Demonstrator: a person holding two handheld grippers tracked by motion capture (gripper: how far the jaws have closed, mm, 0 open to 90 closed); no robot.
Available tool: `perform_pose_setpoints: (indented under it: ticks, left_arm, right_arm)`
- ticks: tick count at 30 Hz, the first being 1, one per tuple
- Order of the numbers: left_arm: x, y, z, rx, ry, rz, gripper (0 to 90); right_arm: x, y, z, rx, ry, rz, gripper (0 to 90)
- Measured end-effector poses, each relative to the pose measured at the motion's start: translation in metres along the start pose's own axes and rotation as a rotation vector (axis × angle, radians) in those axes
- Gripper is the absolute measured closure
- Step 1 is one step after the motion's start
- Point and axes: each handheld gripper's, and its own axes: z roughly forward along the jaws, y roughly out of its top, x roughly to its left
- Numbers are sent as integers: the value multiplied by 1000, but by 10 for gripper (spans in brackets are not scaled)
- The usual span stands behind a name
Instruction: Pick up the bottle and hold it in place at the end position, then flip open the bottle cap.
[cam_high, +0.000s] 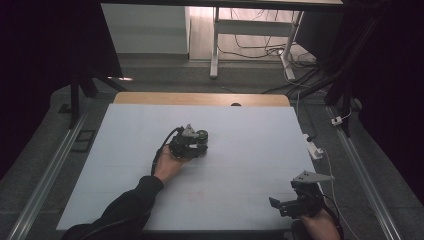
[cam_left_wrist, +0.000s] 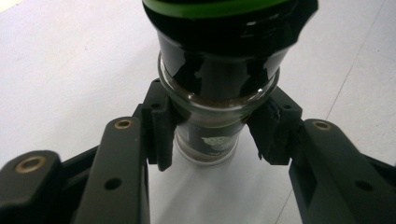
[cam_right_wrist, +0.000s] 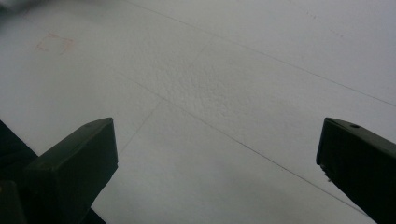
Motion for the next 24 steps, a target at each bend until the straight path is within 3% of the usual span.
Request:
perform_pose_setpoints:
  ticks: [16,24]
  left_arm:
    - [0,-1,0,0,-2,-5,539]
    - [0,-1,0,-5,-2,-8,540]
  right_arm:
    - [-1,0,-6,-68,37,16,0]
    - [3,6,-8,-92,47,2,0]
